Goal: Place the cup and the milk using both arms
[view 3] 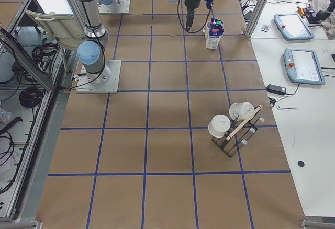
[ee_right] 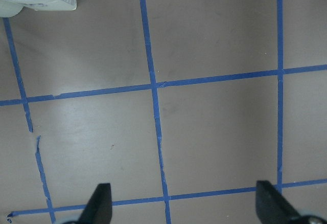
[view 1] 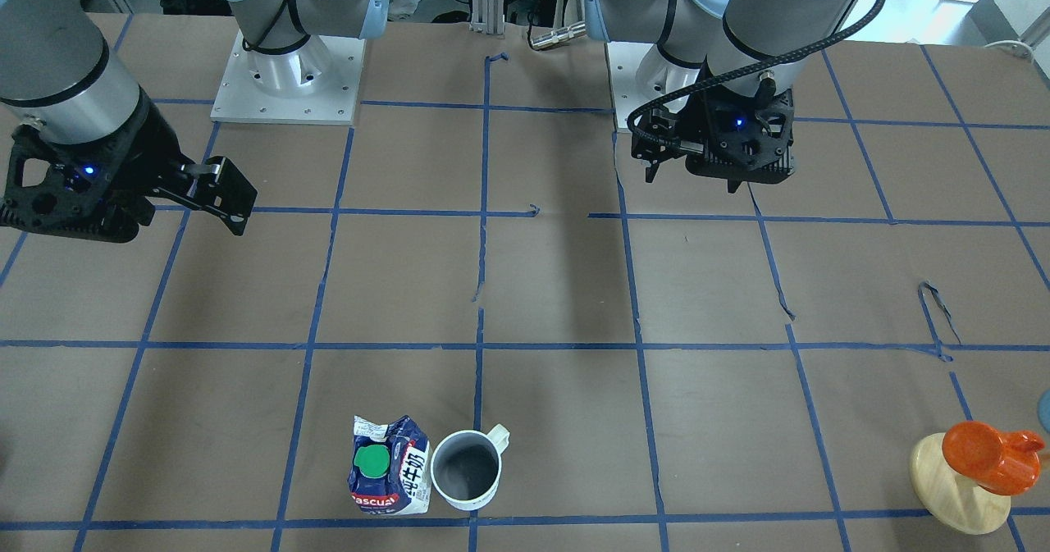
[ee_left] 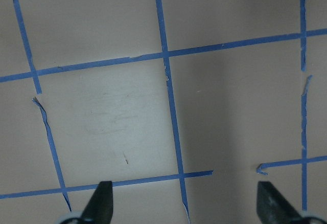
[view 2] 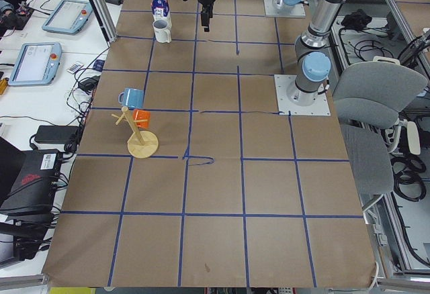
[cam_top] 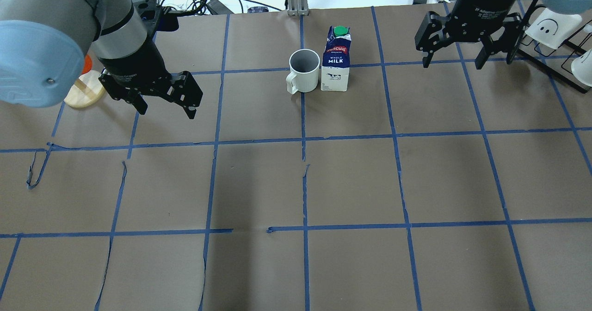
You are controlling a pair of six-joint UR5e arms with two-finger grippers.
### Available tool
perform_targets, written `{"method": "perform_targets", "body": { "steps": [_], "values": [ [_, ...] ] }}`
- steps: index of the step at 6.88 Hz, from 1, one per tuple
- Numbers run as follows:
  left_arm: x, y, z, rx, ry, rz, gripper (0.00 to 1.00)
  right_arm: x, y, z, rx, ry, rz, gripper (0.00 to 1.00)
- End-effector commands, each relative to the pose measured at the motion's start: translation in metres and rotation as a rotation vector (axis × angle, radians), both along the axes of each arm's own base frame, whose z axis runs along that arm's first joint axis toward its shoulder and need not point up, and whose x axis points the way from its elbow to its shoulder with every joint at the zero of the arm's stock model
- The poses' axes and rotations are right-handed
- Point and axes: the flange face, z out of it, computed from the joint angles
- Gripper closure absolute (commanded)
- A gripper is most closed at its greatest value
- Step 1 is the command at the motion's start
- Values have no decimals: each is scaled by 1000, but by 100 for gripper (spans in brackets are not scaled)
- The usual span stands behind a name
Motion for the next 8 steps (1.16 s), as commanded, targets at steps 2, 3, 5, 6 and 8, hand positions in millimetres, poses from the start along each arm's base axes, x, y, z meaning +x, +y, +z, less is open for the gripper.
{"method": "perform_targets", "body": {
  "steps": [2,3,5,6,8],
  "values": [
    [0,1,1,0,-2,0,0,49,27,1,-8,-5,74,0],
    [0,1,1,0,-2,0,0,41,29,6,-19,8,78,0],
    [0,1,1,0,-2,0,0,39,30,11,-32,13,73,0],
    [0,1,1,0,-2,0,0,37,30,11,-33,5,67,0],
    [0,1,1,0,-2,0,0,23,29,14,-33,2,39,0]
  ]
}}
